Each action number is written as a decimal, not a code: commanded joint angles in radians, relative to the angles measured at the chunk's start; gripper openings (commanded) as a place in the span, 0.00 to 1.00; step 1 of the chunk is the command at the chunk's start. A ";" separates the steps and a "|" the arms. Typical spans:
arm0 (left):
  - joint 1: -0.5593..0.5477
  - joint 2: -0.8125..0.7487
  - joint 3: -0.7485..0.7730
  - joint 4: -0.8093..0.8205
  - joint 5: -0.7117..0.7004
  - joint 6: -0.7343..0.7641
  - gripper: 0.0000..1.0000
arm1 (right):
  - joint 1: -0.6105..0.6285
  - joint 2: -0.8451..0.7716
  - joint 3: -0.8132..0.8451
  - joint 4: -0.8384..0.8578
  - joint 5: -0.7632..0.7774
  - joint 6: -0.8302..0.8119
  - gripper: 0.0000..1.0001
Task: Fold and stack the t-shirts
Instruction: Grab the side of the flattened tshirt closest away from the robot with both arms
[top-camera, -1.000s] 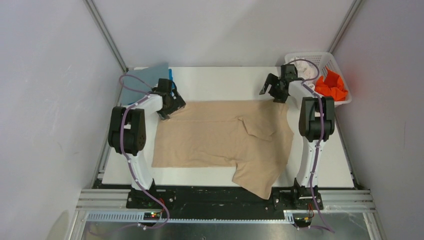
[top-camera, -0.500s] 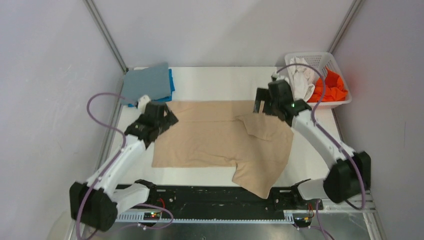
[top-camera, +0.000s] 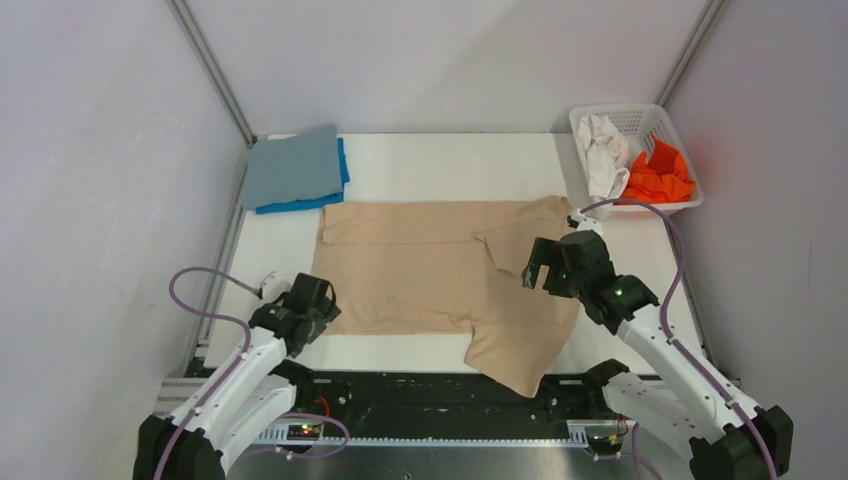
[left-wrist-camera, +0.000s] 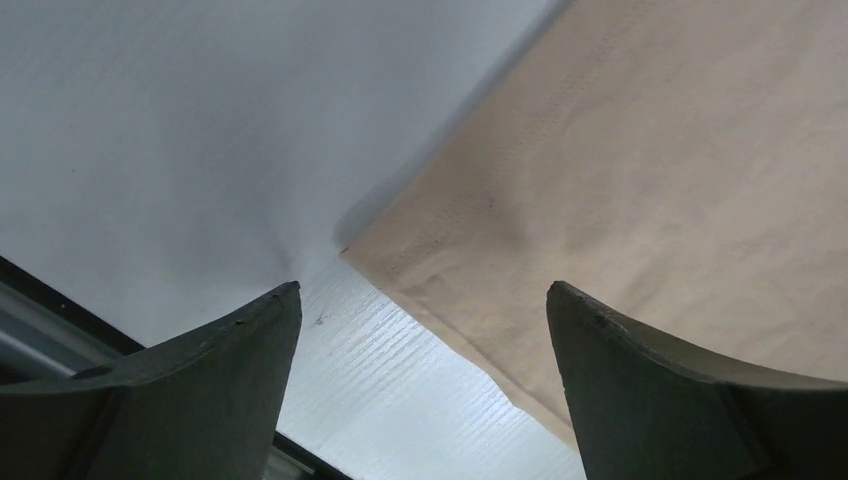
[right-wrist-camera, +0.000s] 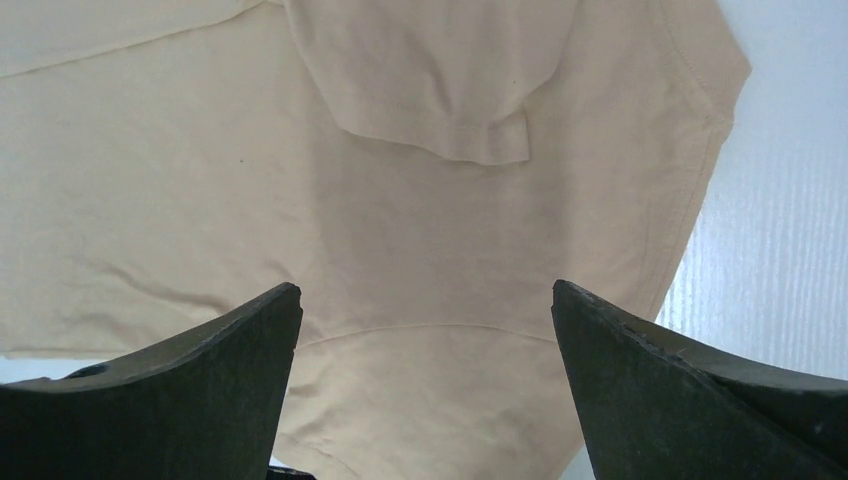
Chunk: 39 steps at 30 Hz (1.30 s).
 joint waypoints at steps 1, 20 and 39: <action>0.004 0.012 -0.009 -0.002 -0.039 -0.123 0.93 | 0.005 0.006 -0.006 0.025 -0.026 0.021 0.99; 0.003 0.278 0.031 0.100 -0.002 -0.264 0.53 | -0.035 -0.015 0.000 0.033 -0.081 -0.008 0.99; -0.004 0.234 0.051 0.150 -0.061 -0.173 0.00 | 0.550 0.209 0.004 -0.223 -0.152 0.151 0.82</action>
